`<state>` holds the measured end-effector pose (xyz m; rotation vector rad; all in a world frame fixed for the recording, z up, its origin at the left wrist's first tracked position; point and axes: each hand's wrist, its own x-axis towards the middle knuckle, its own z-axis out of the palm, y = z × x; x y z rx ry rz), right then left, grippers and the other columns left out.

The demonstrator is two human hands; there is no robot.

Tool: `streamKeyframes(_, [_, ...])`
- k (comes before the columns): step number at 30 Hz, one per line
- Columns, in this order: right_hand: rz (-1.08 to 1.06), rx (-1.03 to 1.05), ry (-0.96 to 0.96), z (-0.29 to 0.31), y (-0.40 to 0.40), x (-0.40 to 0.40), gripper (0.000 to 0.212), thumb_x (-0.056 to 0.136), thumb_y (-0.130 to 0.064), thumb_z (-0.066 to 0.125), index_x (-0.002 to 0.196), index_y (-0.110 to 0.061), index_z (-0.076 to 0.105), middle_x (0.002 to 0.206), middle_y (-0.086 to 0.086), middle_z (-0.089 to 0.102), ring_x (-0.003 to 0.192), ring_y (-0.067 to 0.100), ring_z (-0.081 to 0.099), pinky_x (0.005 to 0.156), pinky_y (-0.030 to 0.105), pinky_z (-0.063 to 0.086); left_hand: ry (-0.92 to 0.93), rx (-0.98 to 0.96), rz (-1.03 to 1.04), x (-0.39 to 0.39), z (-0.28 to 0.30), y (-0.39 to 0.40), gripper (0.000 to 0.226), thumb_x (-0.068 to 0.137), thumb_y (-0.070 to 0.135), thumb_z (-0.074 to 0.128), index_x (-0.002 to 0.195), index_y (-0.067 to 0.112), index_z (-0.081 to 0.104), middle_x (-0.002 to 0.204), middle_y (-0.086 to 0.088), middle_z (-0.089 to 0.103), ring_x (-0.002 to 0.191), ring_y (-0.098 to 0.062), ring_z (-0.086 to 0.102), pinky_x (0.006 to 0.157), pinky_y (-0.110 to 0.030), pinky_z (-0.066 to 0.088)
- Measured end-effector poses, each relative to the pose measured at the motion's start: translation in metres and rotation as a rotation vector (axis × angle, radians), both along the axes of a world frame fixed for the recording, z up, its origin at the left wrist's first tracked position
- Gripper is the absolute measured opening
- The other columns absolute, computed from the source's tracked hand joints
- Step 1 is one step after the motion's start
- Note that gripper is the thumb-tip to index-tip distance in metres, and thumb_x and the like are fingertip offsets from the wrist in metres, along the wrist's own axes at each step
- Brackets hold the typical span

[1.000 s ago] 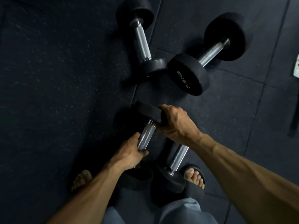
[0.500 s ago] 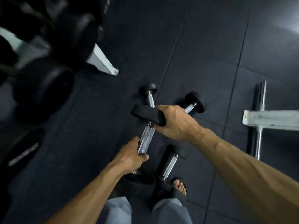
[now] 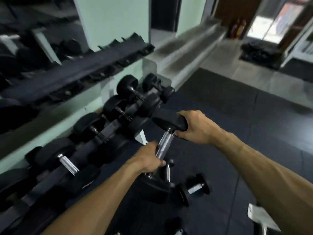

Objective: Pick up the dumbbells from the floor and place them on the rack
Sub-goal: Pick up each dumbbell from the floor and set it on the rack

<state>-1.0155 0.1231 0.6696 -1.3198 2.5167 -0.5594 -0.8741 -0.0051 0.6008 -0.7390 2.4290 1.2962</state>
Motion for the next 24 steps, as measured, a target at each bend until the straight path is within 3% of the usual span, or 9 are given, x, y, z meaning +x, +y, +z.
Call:
streamKeyframes(5, [0.132, -0.013, 0.082, 0.062, -0.046, -0.001, 0.023, 0.074, -0.03, 0.07, 0.093, -0.018, 0.063, 0.08, -0.002, 0.066, 0.077, 0.021, 0.063, 0.07, 0.037, 0.051, 0.118, 0.007, 0.133, 0.004, 0.039, -0.026, 0.055, 0.079, 0.025, 0.077, 0.127, 0.02, 0.05, 0.113, 0.005, 0.061, 0.101, -0.014, 0.061, 0.087, -0.03, 0.051])
streamKeyframes(10, [0.253, 0.011, 0.093, 0.088, -0.125, -0.004, 0.02, 0.075, -0.025, 0.071, 0.091, -0.018, 0.064, 0.08, -0.003, 0.066, 0.076, 0.016, 0.062, 0.066, 0.028, 0.047, 0.141, -0.026, 0.241, 0.01, 0.057, -0.084, 0.049, 0.078, 0.028, 0.078, 0.121, 0.022, 0.053, 0.112, 0.006, 0.063, 0.099, -0.012, 0.059, 0.086, -0.026, 0.047])
streamKeyframes(15, [0.341, 0.02, 0.095, 0.086, -0.246, -0.016, 0.024, 0.073, -0.029, 0.072, 0.095, -0.023, 0.064, 0.082, -0.007, 0.066, 0.08, 0.017, 0.064, 0.071, 0.037, 0.051, 0.144, -0.041, 0.315, 0.007, 0.062, -0.184, 0.053, 0.079, 0.03, 0.076, 0.126, 0.022, 0.052, 0.118, 0.005, 0.061, 0.103, -0.012, 0.056, 0.083, -0.021, 0.039])
streamKeyframes(20, [0.44, -0.018, 0.065, 0.086, -0.376, -0.029, 0.027, 0.072, -0.024, 0.071, 0.098, -0.017, 0.067, 0.084, -0.001, 0.069, 0.078, 0.018, 0.065, 0.07, 0.038, 0.052, 0.136, -0.043, 0.477, 0.001, 0.062, -0.296, 0.043, 0.077, 0.032, 0.076, 0.113, 0.02, 0.055, 0.104, 0.005, 0.063, 0.098, -0.016, 0.062, 0.081, -0.025, 0.046])
streamKeyframes(24, [0.512, 0.034, 0.048, 0.092, -0.472, -0.038, 0.024, 0.068, -0.017, 0.072, 0.09, -0.019, 0.062, 0.076, -0.005, 0.065, 0.069, 0.011, 0.061, 0.06, 0.028, 0.049, 0.152, 0.012, 0.617, -0.006, 0.063, -0.368, 0.038, 0.077, 0.029, 0.077, 0.106, 0.02, 0.055, 0.102, 0.003, 0.062, 0.094, -0.017, 0.062, 0.08, -0.029, 0.051])
